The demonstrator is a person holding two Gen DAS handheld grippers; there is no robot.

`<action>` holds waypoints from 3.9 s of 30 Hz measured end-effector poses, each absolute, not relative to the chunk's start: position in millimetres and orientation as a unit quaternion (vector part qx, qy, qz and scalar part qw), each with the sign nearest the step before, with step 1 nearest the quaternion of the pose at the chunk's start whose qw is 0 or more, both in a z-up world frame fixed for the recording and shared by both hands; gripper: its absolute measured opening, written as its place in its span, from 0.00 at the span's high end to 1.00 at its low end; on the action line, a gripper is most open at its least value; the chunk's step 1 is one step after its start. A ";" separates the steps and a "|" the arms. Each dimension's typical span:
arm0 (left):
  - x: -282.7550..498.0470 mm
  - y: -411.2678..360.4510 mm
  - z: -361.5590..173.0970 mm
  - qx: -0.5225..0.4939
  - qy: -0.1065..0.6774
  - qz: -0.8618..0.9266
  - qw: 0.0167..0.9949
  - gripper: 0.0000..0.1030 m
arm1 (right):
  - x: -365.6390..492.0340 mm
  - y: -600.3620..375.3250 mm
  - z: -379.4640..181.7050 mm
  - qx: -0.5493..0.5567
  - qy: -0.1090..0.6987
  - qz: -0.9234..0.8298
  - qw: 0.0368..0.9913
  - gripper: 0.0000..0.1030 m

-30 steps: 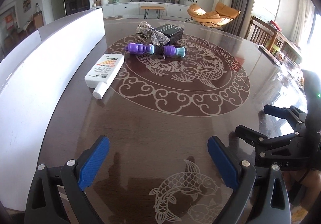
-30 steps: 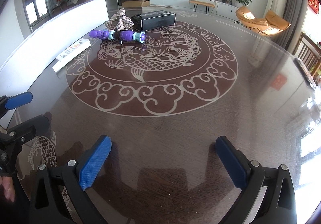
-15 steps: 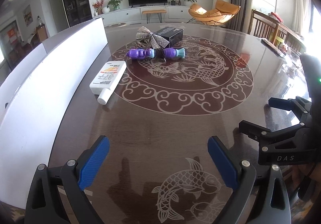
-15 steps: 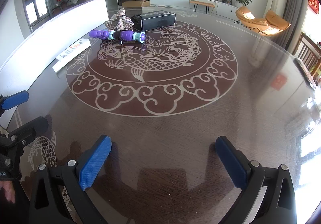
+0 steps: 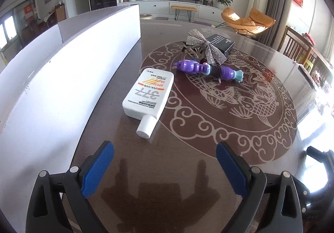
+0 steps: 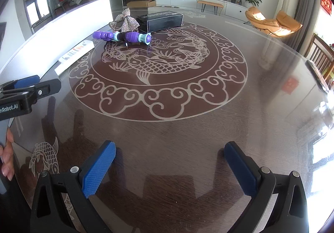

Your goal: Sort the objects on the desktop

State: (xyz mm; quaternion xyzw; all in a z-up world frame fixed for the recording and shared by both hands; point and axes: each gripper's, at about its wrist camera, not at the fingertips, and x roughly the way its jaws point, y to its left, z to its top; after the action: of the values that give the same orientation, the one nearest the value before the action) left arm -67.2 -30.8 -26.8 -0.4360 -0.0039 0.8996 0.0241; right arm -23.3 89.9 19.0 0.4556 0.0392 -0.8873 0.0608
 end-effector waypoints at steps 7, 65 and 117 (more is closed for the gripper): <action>-95.7 -38.3 -22.7 -0.416 0.019 0.909 0.004 0.05 | -23.3 89.9 18.9 0.456 0.039 -0.887 0.061 0.00; -53.1 -24.2 -43.1 -0.449 0.018 0.893 0.027 0.24 | -23.5 89.9 19.0 0.456 0.038 -0.887 0.060 0.00; -52.6 -32.4 -48.5 -0.465 0.000 0.885 -0.001 0.00 | -228.3 -28.5 33.0 0.498 0.146 -0.820 0.240 0.45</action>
State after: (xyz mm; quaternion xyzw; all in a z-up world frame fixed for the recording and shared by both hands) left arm -52.6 -32.4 -48.5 -0.4653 0.0003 0.8851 -0.0006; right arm -228.3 -28.4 33.0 0.4982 0.1458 -0.8202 0.2403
